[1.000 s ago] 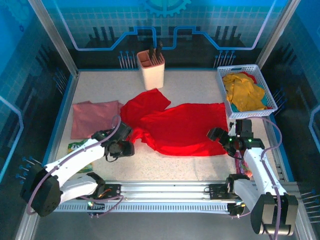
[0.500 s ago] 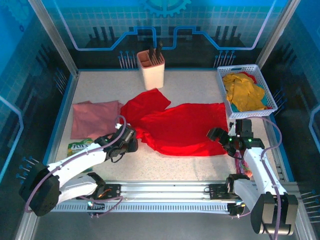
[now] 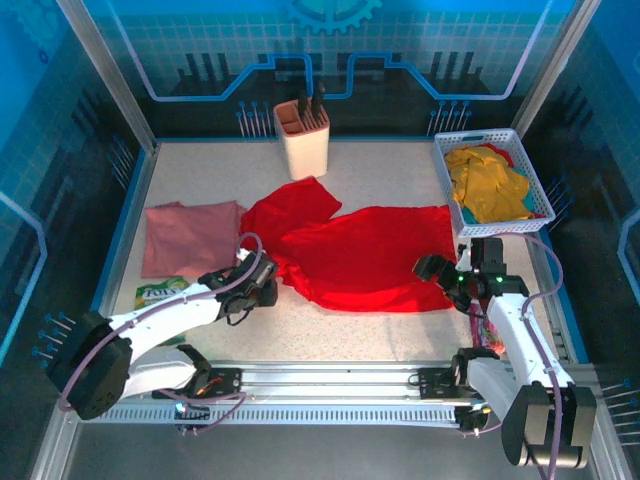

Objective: Fold and stack the t-shirts

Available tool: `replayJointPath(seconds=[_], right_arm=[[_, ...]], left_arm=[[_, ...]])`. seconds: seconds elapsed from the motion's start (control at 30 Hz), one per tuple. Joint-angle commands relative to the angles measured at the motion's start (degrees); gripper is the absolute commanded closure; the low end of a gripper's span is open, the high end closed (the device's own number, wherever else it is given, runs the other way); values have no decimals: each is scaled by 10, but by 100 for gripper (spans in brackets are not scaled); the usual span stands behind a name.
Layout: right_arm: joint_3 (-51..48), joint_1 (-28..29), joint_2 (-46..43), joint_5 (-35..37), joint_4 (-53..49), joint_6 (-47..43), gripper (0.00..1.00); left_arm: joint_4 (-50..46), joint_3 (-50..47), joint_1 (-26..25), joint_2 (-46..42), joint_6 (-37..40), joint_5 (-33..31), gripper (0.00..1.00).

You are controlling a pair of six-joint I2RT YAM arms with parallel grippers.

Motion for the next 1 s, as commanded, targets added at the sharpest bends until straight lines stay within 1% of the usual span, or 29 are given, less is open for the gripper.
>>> replayJointPath(seconds=[0.0, 0.2, 0.3, 0.4, 0.5, 0.6, 0.8, 0.97], right_arm=[[12, 7, 0, -10, 5, 4, 1], [10, 7, 2, -8, 6, 3, 1], [12, 7, 1, -4, 2, 1, 1], [13, 7, 0, 5, 1, 0, 1], [12, 6, 0, 22, 2, 7, 1], [11, 7, 6, 41, 6, 16, 1], [12, 7, 44, 45, 28, 14, 1], [11, 7, 58, 47, 40, 13, 1]], left_arm=[[10, 2, -6, 13, 2, -19, 65], [16, 5, -7, 15, -4, -18, 74], [-16, 25, -7, 7, -8, -18, 84], [-56, 37, -8, -20, -22, -6, 100], [-97, 45, -7, -58, -50, 20, 100], [-149, 65, -7, -85, -73, 66, 100], [-268, 108, -8, -105, -112, 168, 100], [-339, 100, -7, -166, -167, 240, 100]])
